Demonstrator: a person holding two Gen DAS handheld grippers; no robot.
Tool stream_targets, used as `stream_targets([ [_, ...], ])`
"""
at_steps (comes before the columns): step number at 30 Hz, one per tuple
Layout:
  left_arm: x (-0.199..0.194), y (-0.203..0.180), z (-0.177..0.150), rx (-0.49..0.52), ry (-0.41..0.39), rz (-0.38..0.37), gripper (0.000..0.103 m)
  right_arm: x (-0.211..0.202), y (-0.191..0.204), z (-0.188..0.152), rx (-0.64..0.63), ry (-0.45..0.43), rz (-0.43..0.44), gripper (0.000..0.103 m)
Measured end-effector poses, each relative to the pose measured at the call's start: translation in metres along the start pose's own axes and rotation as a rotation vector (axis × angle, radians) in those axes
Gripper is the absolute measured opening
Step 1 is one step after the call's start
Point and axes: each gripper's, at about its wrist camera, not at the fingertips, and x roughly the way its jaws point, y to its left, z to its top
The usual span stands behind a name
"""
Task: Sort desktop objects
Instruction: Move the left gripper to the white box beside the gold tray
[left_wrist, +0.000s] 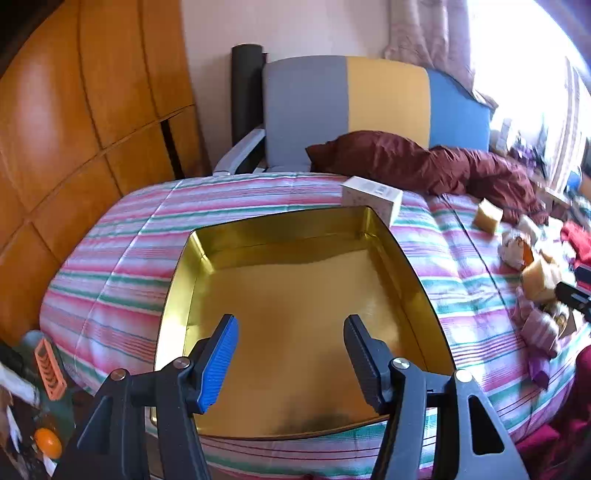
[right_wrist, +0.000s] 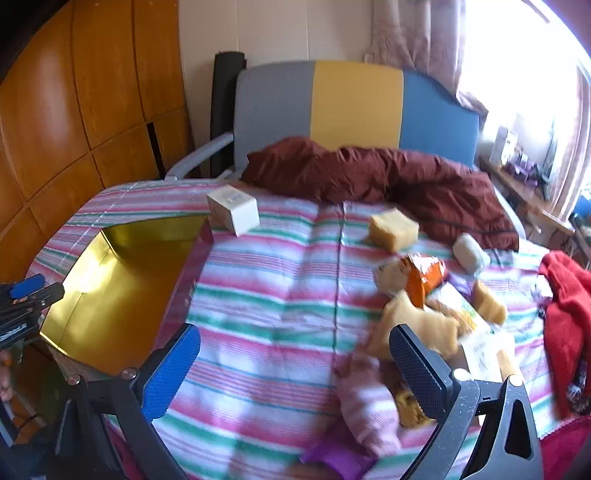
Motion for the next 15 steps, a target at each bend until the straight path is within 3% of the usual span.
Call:
stream_targets([
  [3,0.000,-0.015,0.001,0.057,-0.009,-0.034,0.060,-0.003,-0.017,-0.002,0.000,0.053,0.016,0.103],
  [5,-0.002,-0.018,0.003,0.045,-0.010,-0.121,0.063,-0.004,-0.032,-0.006,0.001,0.102,0.028,0.102],
  [8,0.000,-0.021,0.008,0.021,0.004,-0.253,0.081,-0.006,-0.055,-0.017,0.008,0.175,0.029,0.099],
  [10,0.004,-0.023,0.011,-0.003,0.032,-0.317,0.081,-0.006,-0.067,-0.024,0.018,0.214,0.016,0.095],
  [15,0.013,-0.030,0.019,-0.015,0.065,-0.355,0.081,0.011,-0.077,-0.044,0.070,0.351,0.069,0.081],
])
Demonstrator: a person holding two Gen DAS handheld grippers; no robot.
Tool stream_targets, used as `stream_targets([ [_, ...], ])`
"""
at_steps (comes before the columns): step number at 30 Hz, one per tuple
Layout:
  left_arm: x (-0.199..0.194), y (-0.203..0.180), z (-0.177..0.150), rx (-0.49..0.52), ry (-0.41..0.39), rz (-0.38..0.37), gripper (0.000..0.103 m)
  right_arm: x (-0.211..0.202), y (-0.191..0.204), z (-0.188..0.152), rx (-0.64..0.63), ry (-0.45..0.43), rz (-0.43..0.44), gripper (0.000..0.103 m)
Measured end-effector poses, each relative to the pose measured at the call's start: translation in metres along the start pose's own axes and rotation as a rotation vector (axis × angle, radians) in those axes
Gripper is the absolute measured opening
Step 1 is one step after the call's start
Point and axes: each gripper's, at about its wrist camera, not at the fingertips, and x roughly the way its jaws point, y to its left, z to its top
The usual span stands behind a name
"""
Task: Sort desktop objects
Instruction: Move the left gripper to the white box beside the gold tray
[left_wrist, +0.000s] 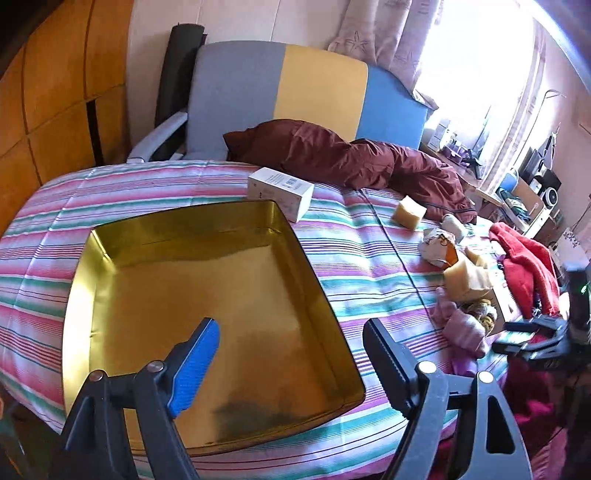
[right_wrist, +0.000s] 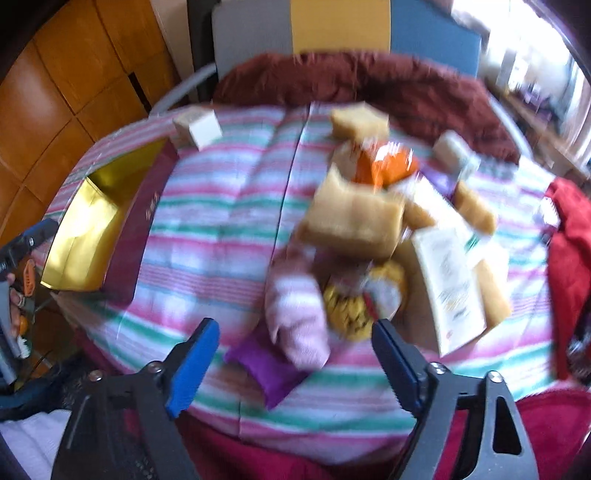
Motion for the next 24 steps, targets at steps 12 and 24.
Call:
stream_targets([
  [12,0.019,0.005,0.054,0.000,0.059,-0.016,0.080,0.013,0.025,0.015,-0.073,-0.088,-0.051,0.069],
  [24,0.117,0.025,0.161,-0.180,0.227,-0.092,0.080,0.005,0.002,0.057,-0.032,-0.200,-0.083,0.077],
])
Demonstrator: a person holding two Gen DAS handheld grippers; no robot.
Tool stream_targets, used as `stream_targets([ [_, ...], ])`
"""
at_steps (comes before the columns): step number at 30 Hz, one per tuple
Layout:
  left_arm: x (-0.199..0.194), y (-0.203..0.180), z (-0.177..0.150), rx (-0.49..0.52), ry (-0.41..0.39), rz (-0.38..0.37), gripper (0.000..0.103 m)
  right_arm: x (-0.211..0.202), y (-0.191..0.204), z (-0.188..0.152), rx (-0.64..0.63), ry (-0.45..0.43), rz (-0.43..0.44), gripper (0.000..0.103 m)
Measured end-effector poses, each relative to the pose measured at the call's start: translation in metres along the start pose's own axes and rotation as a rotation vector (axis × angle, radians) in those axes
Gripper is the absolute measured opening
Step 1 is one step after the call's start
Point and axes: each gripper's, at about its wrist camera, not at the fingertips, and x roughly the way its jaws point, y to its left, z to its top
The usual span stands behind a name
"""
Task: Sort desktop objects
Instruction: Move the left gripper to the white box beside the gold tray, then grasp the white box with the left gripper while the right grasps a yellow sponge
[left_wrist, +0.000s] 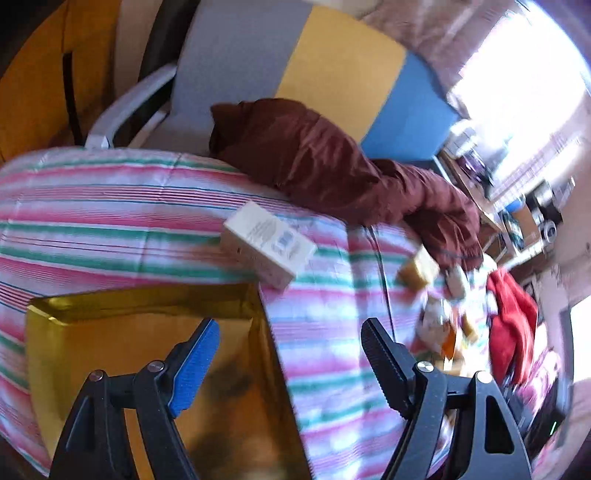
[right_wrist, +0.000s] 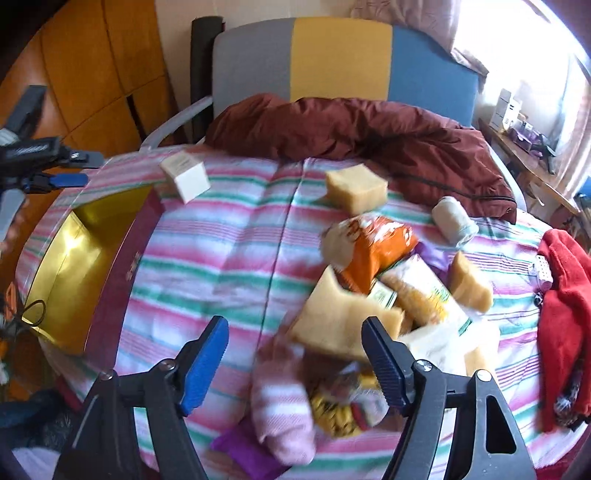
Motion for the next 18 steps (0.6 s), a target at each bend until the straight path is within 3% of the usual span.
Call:
stream_targets([
  [8,0.095,0.016,0.071,-0.202,0.176,0.082,0.080,0.004,-0.021,0.002,0.081,-0.050,0.024,0.080],
  [18,0.152,0.011,0.080,-0.220,0.247,0.189,0.076,-0.002,-0.050,0.006,0.193,-0.107,0.016,0.088],
])
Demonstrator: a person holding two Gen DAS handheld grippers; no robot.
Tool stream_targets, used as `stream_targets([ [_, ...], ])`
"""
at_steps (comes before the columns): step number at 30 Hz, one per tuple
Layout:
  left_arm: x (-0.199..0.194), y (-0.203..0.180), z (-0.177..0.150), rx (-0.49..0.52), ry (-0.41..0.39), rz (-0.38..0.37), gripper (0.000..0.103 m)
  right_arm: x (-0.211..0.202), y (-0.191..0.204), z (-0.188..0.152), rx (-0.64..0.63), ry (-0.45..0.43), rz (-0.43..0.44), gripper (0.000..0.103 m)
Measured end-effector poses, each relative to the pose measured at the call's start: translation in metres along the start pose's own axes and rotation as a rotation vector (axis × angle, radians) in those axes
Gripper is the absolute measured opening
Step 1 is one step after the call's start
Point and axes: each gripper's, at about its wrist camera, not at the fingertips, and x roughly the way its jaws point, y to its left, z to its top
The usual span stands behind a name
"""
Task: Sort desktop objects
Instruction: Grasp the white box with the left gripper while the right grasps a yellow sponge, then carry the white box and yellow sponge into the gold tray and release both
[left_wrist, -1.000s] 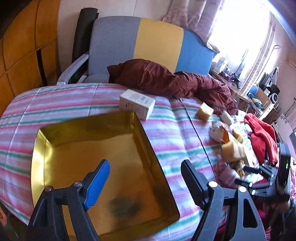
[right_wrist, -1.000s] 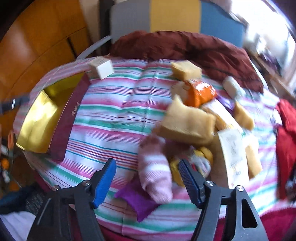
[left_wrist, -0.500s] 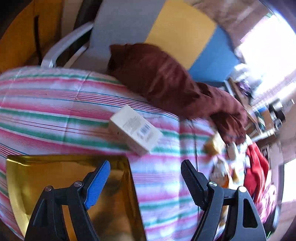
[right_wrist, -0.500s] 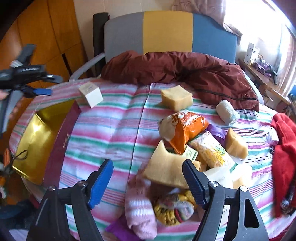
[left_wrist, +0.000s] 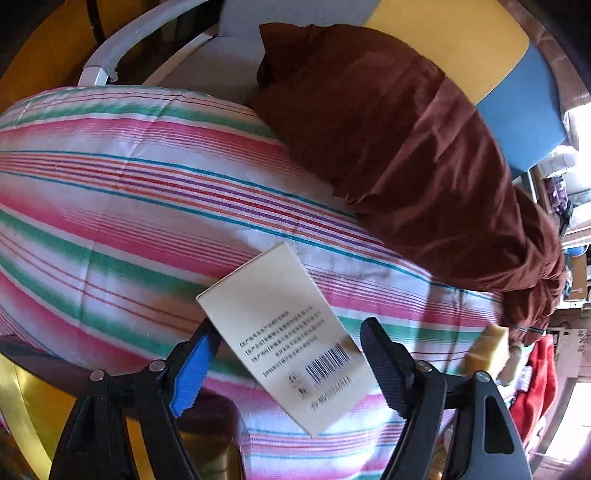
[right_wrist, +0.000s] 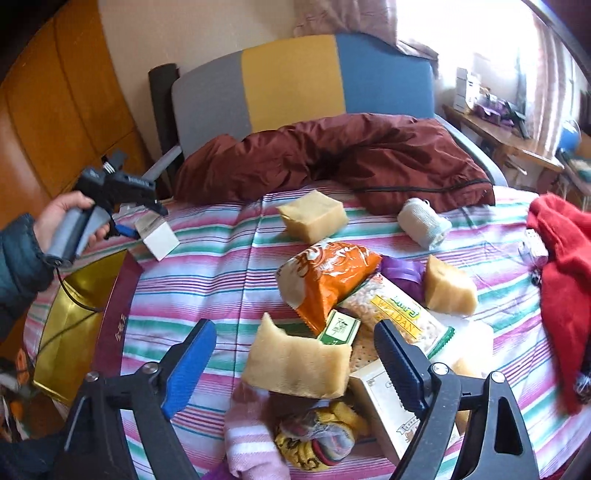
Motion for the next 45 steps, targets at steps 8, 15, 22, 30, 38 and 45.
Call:
stream_targets([
  [8,-0.014,-0.024,-0.035,0.237,-0.132,0.003,0.051,0.027,0.008,-0.002,-0.068,0.083,-0.037,0.091],
  [15,-0.036,-0.043,-0.073,0.398,-0.201,-0.040,0.051,0.059,0.009,-0.011,-0.122,0.197,-0.118,0.071],
  [22,-0.086,-0.052,-0.100,0.431,-0.264,-0.145,0.051,0.041,0.009,-0.008,-0.114,0.116,-0.073,0.062],
  [30,-0.149,0.000,-0.149,0.412,-0.344,-0.187,0.051,0.008,0.033,-0.001,-0.143,-0.018,0.037,0.062],
  [38,-0.182,0.100,-0.192,0.315,-0.392,-0.102,0.051,-0.017,0.098,0.005,-0.213,-0.042,0.205,0.063],
  [45,-0.162,0.171,-0.191,0.254,-0.383,0.006,0.051,-0.002,0.199,0.003,-0.319,0.076,0.392,0.063],
])
